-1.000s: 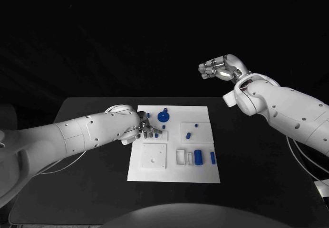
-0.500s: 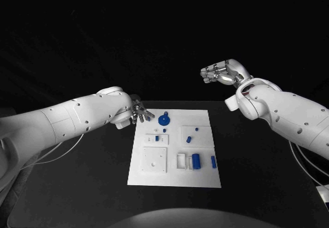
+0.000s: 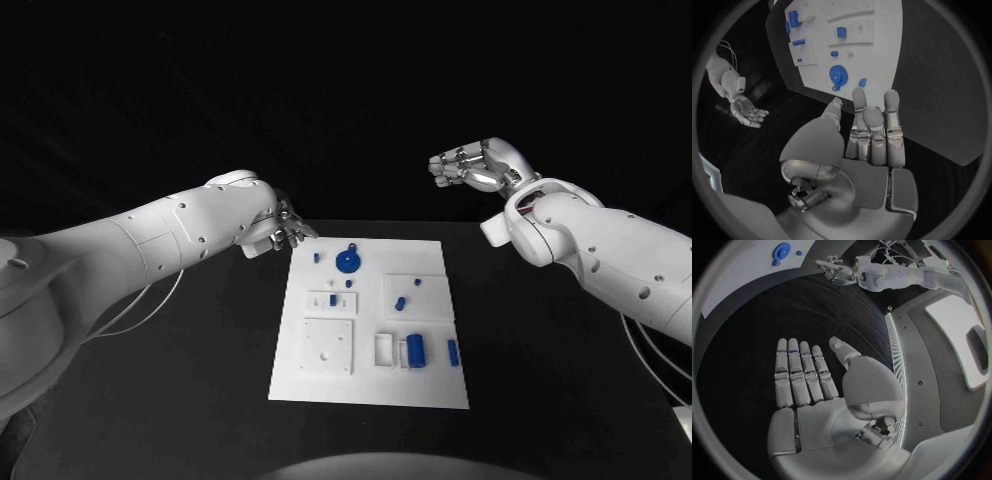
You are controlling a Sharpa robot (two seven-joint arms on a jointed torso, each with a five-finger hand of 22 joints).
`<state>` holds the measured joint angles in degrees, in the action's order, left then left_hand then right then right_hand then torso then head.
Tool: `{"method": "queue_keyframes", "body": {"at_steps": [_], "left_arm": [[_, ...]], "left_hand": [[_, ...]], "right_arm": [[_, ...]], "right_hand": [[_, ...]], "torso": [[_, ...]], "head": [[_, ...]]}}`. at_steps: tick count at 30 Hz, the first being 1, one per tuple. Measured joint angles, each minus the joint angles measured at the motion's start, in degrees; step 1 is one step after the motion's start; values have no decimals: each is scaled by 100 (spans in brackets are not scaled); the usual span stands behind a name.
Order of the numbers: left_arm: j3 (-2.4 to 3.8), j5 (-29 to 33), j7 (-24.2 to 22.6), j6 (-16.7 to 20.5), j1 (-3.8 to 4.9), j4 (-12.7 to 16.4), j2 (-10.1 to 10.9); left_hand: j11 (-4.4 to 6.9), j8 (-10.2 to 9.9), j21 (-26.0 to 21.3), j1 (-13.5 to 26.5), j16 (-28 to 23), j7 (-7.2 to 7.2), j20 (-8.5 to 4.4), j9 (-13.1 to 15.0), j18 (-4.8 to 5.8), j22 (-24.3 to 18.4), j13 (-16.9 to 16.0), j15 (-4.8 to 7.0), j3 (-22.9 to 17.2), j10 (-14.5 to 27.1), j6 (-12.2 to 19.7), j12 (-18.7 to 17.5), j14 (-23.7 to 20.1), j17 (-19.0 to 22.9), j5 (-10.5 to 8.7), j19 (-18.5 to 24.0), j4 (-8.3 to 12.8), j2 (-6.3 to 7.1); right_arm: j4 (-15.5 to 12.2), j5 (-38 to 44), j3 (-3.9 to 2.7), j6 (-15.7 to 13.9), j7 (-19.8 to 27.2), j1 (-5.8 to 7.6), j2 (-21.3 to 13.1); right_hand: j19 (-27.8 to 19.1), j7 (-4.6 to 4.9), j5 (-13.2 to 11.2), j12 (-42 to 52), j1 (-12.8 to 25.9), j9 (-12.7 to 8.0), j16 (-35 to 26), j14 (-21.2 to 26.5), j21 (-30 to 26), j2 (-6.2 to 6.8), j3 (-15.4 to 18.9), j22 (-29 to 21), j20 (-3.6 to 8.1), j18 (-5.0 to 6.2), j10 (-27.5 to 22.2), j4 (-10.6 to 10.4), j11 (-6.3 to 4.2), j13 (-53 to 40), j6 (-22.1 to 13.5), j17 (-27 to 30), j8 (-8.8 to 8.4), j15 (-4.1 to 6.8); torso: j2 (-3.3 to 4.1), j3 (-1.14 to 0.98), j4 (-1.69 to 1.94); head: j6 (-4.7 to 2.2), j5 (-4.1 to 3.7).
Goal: Assemble the parts on the task board
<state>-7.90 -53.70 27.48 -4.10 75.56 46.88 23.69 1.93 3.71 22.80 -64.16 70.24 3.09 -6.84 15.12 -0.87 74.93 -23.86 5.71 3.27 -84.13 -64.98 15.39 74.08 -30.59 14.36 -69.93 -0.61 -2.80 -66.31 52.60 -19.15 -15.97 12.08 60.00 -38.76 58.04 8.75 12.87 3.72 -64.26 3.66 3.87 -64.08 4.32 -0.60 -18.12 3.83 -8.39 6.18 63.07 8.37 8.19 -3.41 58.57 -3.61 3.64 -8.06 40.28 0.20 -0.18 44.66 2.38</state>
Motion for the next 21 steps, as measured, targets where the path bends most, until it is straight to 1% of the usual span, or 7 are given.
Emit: {"method": "queue_keyframes", "body": {"at_steps": [3,8,10,13,17,21], "left_arm": [[-1,-2,-47,-67,3,-198,-84],[-21,-33,-124,-248,4,-500,-226],[-27,-53,-148,-325,3,-572,-263],[-39,-97,-190,-451,-11,-678,-320],[-48,-157,-240,-592,-40,-764,-372],[-61,-200,-284,-704,-75,-834,-427]], "left_hand": [[-1,0,0,0,11,-31,0,-44,0,0,8,0,0,-1,-50,2,0,-1,0,0,0,0],[-1,0,0,0,77,-25,0,1,0,-1,-50,0,17,-1,-85,167,0,-48,0,0,-16,0],[0,0,0,0,100,-20,0,11,0,-1,-66,0,24,-1,-80,202,0,-57,0,0,-24,0],[0,0,0,0,116,19,0,-5,0,-1,-67,-13,46,0,43,202,13,-64,-21,0,-45,0],[0,0,0,72,123,28,21,-18,0,-1,-76,-21,96,0,51,236,22,-79,-110,-21,-95,71],[0,0,43,175,139,28,20,-18,0,-1,-86,-21,60,0,51,286,21,-95,-199,-21,-209,115]], "right_arm": [[-41,-4,0,-2,-2,0,-33],[-137,-10,0,-7,-10,2,-93],[-160,-12,-1,-10,-13,4,-109],[-203,-15,-1,-13,-19,5,-135],[-242,-18,-1,-18,-25,12,-156],[-270,-21,-1,-25,-30,20,-162]], "right_hand": [[0,0,23,0,0,0,0,0,0,0,0,0,0,0,0,0,0,0,0,0,0,0],[0,0,23,0,0,0,0,0,0,0,0,0,0,0,0,0,0,0,0,0,0,0],[0,0,23,0,0,0,0,0,0,0,0,0,0,0,0,0,0,0,0,0,0,0],[-3,0,23,0,0,0,0,0,0,0,0,0,-3,0,-8,0,-7,0,0,0,0,0],[-22,0,23,0,0,0,0,0,0,0,0,0,-21,0,-21,0,-21,0,0,0,0,0],[-22,0,23,0,0,0,0,0,0,0,0,0,-22,0,-21,0,-21,0,0,0,0,0]], "torso": [[29,4,-17],[84,14,-47],[107,18,-57],[137,23,-71],[169,31,-84],[194,38,-95]], "head": [[-37,27],[-87,65],[-103,73],[-120,81],[-141,97],[-158,107]]}}
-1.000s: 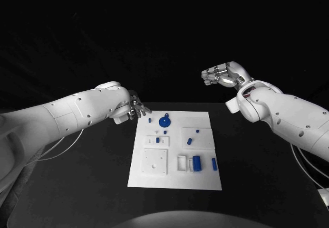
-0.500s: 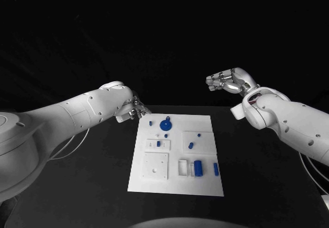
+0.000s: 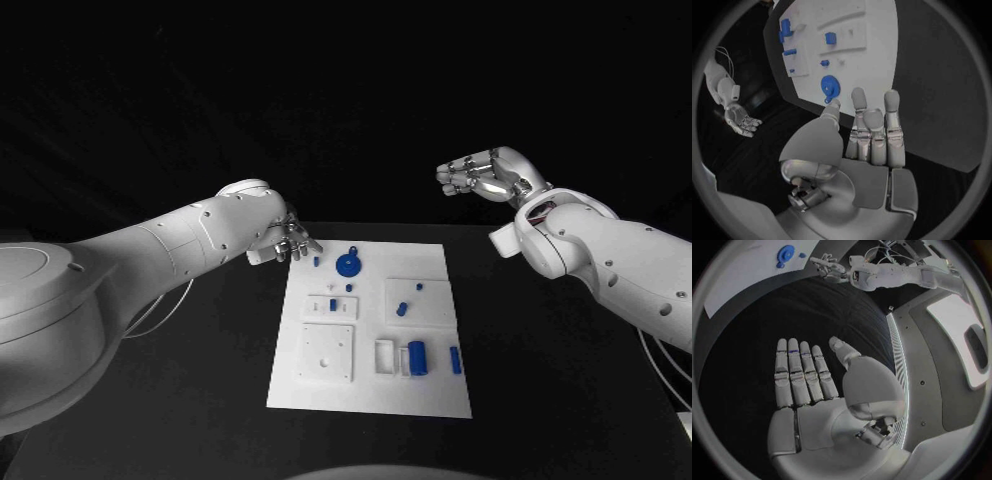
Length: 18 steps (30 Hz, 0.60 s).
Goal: Assemble the parts on the task board
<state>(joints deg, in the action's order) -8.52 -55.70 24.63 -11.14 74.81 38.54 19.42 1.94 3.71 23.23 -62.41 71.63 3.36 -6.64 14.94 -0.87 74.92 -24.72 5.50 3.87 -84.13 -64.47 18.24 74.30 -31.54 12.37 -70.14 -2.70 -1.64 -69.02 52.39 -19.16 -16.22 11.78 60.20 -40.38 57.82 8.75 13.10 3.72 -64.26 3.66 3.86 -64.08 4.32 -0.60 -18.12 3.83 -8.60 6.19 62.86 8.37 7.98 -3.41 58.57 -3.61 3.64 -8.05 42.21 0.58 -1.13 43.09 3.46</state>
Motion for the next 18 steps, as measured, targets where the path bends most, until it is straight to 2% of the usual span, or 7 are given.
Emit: {"method": "queue_keyframes", "body": {"at_steps": [6,13,18], "left_arm": [[-38,-37,-53,-102,-88,-107,-77],[-49,-61,-91,-90,-178,-243,-130],[-50,-73,-110,-47,-198,-300,-146]], "left_hand": [[0,0,12,100,22,0,0,14,0,0,0,0,-62,0,0,28,0,0,-201,0,-144,65],[0,0,27,175,22,-20,0,32,0,-1,1,0,-138,0,20,49,0,-4,-244,0,-219,125],[0,0,27,175,22,-20,0,40,0,-1,1,2,-138,0,20,49,42,-4,-244,0,-219,125]], "right_arm": [[-31,-4,-1,-11,-7,6,3],[-44,-7,-1,-28,-10,16,9],[-44,-14,-1,-51,-10,18,16]], "right_hand": [[0,0,0,0,0,0,0,0,0,0,0,0,0,0,0,0,0,0,0,0,0,0],[0,0,23,0,-22,0,0,0,0,22,0,0,0,0,0,0,0,0,0,0,0,0],[0,0,27,0,-22,0,0,0,0,22,0,0,0,-1,0,0,0,0,0,0,0,0]], "torso": [[20,8,-14],[42,8,-37],[46,11,-53]], "head": [[-14,10],[-23,24],[-24,19]]}}
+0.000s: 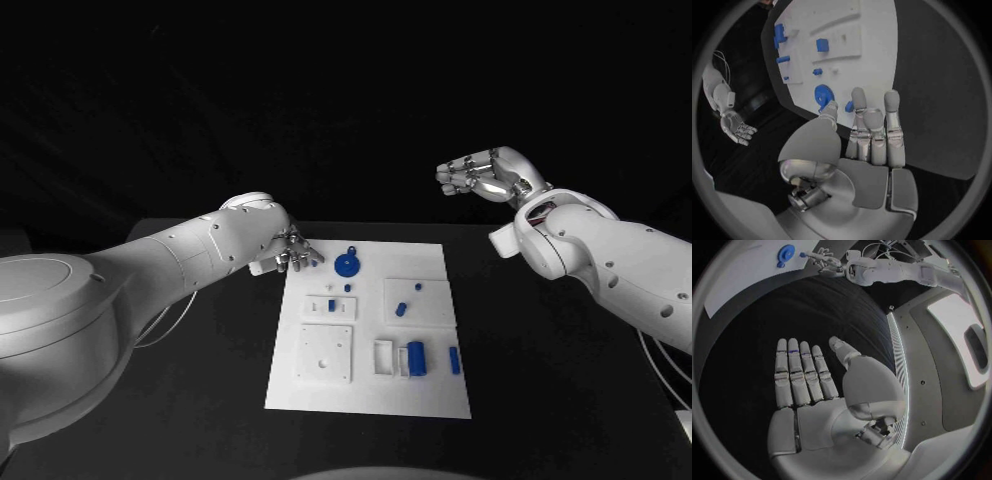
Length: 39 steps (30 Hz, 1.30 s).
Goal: Assemble the parts on the task board
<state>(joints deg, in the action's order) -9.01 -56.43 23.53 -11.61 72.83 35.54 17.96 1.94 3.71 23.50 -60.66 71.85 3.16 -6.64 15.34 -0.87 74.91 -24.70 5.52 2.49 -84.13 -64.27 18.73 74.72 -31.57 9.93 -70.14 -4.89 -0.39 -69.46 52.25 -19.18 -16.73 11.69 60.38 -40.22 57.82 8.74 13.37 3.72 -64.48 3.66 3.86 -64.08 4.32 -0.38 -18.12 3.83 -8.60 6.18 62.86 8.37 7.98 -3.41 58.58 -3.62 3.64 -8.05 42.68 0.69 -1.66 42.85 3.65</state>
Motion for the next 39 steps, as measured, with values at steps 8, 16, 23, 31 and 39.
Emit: {"method": "queue_keyframes", "body": {"at_steps": [8,16,23,31,39], "left_arm": [[1,-13,-34,78,-7,-62,-7],[4,-9,-70,109,-8,-98,-44],[11,3,-94,139,-10,-160,-46],[16,57,-118,151,-9,-199,-52],[18,126,-151,147,-9,-228,-86]], "left_hand": [[0,0,0,0,0,0,0,6,0,0,4,0,0,0,0,0,0,-5,16,0,0,0],[1,0,0,-31,0,0,0,6,0,0,12,0,3,0,0,0,0,-10,44,0,45,-31],[1,0,0,-109,0,0,0,5,0,-1,23,0,32,0,0,0,0,-19,90,0,159,-195],[1,0,0,-283,0,0,0,-5,0,4,29,0,8,0,0,0,0,-19,91,0,278,-369],[1,0,0,-440,0,-21,0,4,0,3,37,0,-12,0,-21,0,0,-18,111,0,360,-526]], "right_arm": [[9,-10,-1,-32,1,1,10],[41,-16,-1,-42,3,1,60],[62,-20,0,-46,3,1,71],[77,-23,0,-48,3,1,88],[85,-24,0,-48,3,1,104]], "right_hand": [[0,0,0,0,0,0,0,0,0,0,0,0,0,0,0,0,0,0,0,0,0,0],[0,0,0,0,0,0,0,0,0,0,0,0,0,0,0,0,0,0,0,0,0,0],[0,0,-1,0,0,0,0,0,0,0,0,0,0,0,0,0,0,0,0,0,0,0],[0,0,-1,0,0,0,0,0,0,0,0,0,0,0,0,0,0,0,0,0,0,0],[0,0,-1,0,0,0,0,0,0,0,0,0,0,0,0,0,0,0,1,0,0,0]], "torso": [[19,-1,-9],[37,-1,-10],[52,-1,-10],[53,-1,-15],[54,-3,-23]], "head": [[-6,-17],[21,-12],[40,-4],[47,1],[43,8]]}}
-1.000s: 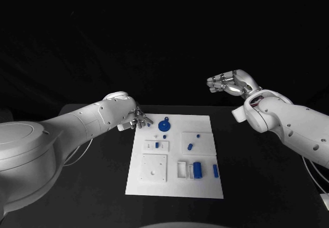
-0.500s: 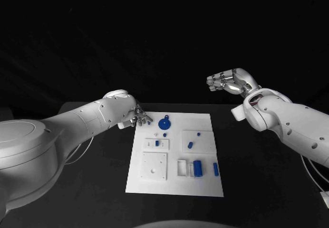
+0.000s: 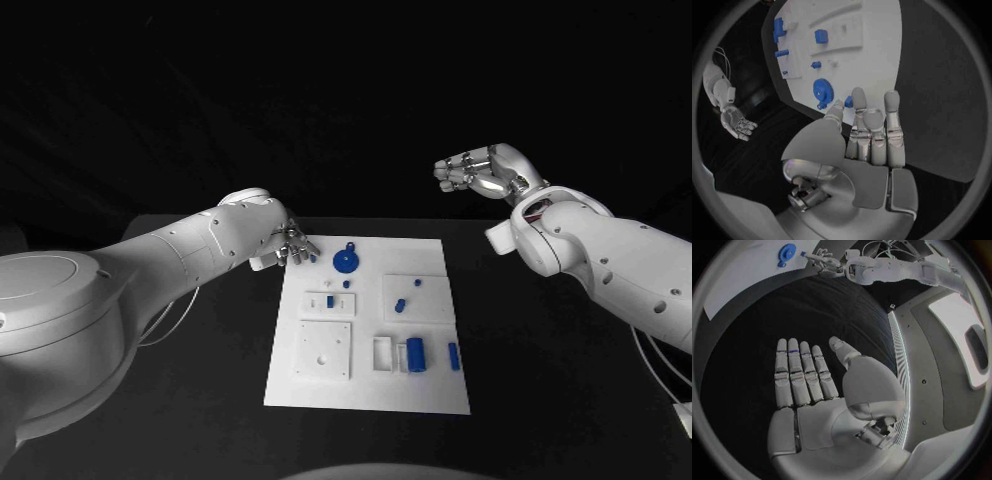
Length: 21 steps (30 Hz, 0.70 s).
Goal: Assemble the parts on the task board
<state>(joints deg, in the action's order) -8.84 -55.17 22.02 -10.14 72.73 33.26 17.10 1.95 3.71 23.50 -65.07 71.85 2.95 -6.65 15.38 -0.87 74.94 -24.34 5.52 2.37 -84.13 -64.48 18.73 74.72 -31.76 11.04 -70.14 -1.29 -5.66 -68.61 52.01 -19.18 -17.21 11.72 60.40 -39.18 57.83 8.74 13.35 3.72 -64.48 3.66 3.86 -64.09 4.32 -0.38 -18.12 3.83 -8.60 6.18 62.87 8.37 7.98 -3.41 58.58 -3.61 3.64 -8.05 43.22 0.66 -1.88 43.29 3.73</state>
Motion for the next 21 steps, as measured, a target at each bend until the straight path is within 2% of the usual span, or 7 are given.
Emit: {"method": "queue_keyframes", "body": {"at_steps": [12,21], "left_arm": [[0,85,-39,-3,0,-57,-34],[0,114,-57,-15,0,-87,-57]], "left_hand": [[0,0,0,-1,0,0,0,6,0,-1,0,0,2,0,0,0,0,1,0,0,-2,0],[0,0,0,-131,0,-20,0,12,0,-1,-1,0,-29,0,-20,0,0,-6,23,0,62,-131]], "right_arm": [[9,-1,0,0,0,0,21],[11,-3,0,0,1,0,27]], "right_hand": [[0,0,-3,0,0,0,0,0,0,0,0,0,0,0,0,0,0,0,0,0,0,0],[0,0,-3,0,0,0,0,0,0,0,0,0,0,0,0,0,0,0,0,0,0,0]], "torso": [[12,1,2],[15,5,2]], "head": [[-9,-20],[4,-30]]}}
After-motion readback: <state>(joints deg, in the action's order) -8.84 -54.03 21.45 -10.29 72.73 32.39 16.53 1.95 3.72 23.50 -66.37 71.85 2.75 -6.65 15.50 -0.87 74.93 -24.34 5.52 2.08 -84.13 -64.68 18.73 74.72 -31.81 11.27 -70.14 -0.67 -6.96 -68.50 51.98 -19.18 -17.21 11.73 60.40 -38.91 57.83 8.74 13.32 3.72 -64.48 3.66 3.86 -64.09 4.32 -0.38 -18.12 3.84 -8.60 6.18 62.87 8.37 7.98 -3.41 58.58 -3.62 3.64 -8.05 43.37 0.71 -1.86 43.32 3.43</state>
